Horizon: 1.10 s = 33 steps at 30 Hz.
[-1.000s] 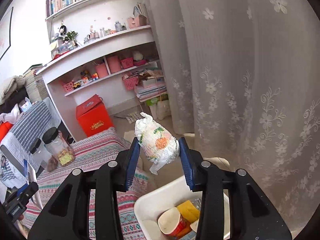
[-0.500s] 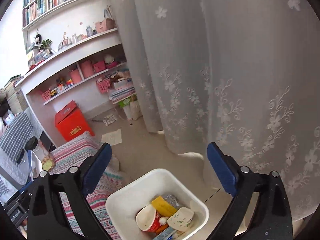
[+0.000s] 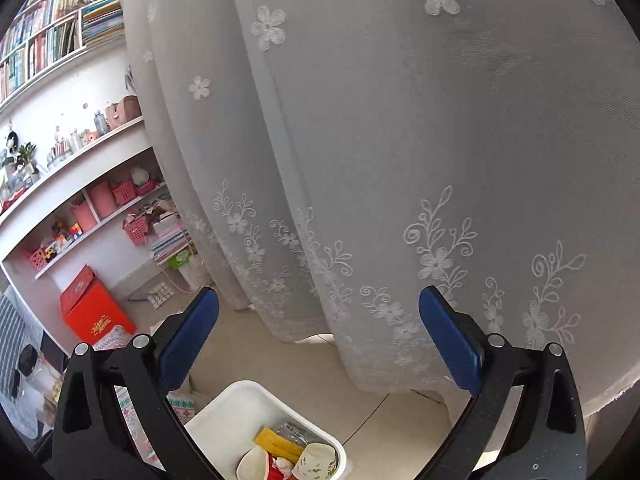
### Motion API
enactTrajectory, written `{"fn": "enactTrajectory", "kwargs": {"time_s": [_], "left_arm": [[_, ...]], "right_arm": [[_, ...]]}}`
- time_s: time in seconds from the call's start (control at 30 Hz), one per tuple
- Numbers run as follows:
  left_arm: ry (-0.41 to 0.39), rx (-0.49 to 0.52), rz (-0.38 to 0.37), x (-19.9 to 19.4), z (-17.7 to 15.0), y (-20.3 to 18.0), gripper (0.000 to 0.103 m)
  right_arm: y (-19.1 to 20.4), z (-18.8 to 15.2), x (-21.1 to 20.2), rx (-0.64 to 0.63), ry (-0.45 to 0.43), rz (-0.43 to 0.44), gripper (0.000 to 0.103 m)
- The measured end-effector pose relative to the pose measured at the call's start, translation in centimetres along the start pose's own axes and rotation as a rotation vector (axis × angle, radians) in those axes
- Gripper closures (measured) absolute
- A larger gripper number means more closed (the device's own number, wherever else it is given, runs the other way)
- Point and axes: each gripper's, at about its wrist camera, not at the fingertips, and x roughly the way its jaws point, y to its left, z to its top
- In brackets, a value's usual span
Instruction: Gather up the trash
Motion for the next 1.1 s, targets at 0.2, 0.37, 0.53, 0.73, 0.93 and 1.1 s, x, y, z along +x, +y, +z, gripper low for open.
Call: {"fn": "enactTrajectory", "kwargs": {"time_s": [0.2, 0.37, 0.53, 0.73, 0.93, 1.1], "left_arm": [[0.04, 0.029, 0.011, 0.7, -0.5, -0.9, 0.025], [-0.014, 0.058, 0.125, -1.3, -0.6, -0.1, 0.014], [-0.085, 0.034, 0.209, -4.9, -0.4, 1.9, 0.007], [-0.169, 0.02, 0.349, -9.8, -0.8, 4.7, 0.007], [-0.175, -0.05, 0.4, -13.7, -3.0, 9.1, 0.007], [-0.134, -0.109, 0.452, -15.9, -5.7, 13.1, 0.007]], "right_arm": [[0.6, -0.3, -0.8, -0.008, -0.03, -0.005, 0.007], [2.8, -0.6, -2.0, -0.065, -0.065, 0.016, 0.007], [6.0, -1.2, -4.7, -0.178, -0.128, 0.029, 0.007], [9.4, -4.0, -8.5, -0.248, -0.122, 0.053, 0.007], [12.3, -8.5, -11.5, -0.281, -0.085, 0.139, 0.007], [14.8, -11.8, -12.2, -0.315, -0.045, 0.235, 0.007]]}}
